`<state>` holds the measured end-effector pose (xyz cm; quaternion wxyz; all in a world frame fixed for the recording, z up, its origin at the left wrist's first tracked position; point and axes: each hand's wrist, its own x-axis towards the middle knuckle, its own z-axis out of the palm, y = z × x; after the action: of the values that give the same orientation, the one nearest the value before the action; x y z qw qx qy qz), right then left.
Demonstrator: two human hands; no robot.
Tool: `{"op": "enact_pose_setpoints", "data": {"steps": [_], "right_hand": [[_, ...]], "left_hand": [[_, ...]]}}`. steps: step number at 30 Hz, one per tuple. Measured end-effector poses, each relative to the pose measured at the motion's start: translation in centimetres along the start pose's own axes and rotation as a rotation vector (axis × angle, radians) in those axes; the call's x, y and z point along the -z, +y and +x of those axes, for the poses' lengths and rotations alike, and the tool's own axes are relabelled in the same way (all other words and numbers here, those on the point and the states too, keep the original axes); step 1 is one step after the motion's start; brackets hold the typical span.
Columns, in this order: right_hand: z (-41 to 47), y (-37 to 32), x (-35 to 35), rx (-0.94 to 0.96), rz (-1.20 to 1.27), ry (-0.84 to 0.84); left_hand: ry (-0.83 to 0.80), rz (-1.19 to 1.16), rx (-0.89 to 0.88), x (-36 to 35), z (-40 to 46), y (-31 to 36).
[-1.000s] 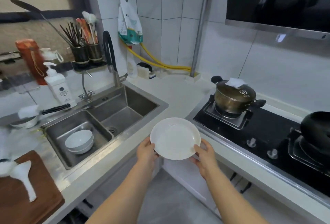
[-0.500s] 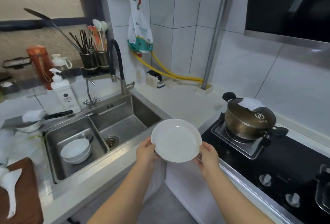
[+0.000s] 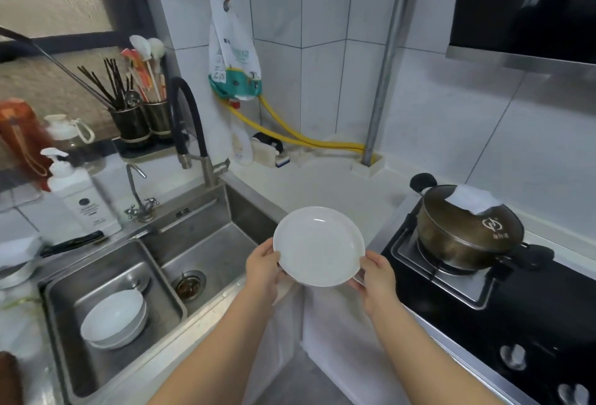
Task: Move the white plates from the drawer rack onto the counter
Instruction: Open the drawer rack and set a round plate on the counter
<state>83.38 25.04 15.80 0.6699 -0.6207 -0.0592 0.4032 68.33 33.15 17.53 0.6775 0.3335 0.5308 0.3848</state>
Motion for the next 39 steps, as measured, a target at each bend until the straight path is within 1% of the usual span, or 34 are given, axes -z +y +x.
{"op": "enact_pose_setpoints", "data": {"steps": [5,10,14,16,22,26,28,30,31,36,37,39], "right_hand": [[4.2,0.0,-1.4,-0.054,0.002,0.053],[8.0,-1.0,-2.7,-0.055,-0.073,-0.048],[11.2,-1.9,-3.6,-0.084,-0.090,-0.078],[11.5,-2.6,-3.7,-0.077,-0.070,-0.066],[14.7,-3.0,-4.8,-0.102,-0.094,-0.057],[17.2,-3.3,-6.0,-0.092,-0.088,-0.032],[18.3,-3.4,-6.5,-0.088,-0.082,-0.025],[20.4,-3.4,-7.8,-0.082,-0.050,0.009],[20.3,-3.5,-7.6,-0.074,-0.043,0.006],[25.1,-3.1,-10.2,-0.059,0.030,0.111],[25.3,-3.1,-10.2,-0.061,0.033,0.126],[28.1,-2.7,-11.3,-0.060,0.040,0.177]], "left_hand": [[0.032,-0.001,0.003,-1.1,2.7,0.8],[0.095,-0.022,-0.009,-2.7,5.6,1.4],[0.149,-0.040,-0.015,-4.0,8.0,1.2],[0.134,-0.039,-0.010,-4.3,8.1,1.3],[0.156,-0.048,0.007,-5.4,10.9,1.6],[0.146,-0.064,0.046,-6.6,13.8,2.9],[0.151,-0.046,0.037,-7.1,15.3,3.2],[0.120,0.006,0.038,-7.9,18.3,4.1],[0.121,0.018,0.034,-8.0,18.3,4.0],[0.026,0.130,0.055,-10.1,25.2,6.5],[0.029,0.128,0.038,-10.2,25.4,6.6],[-0.017,0.181,0.030,-10.9,28.9,6.9]]}}
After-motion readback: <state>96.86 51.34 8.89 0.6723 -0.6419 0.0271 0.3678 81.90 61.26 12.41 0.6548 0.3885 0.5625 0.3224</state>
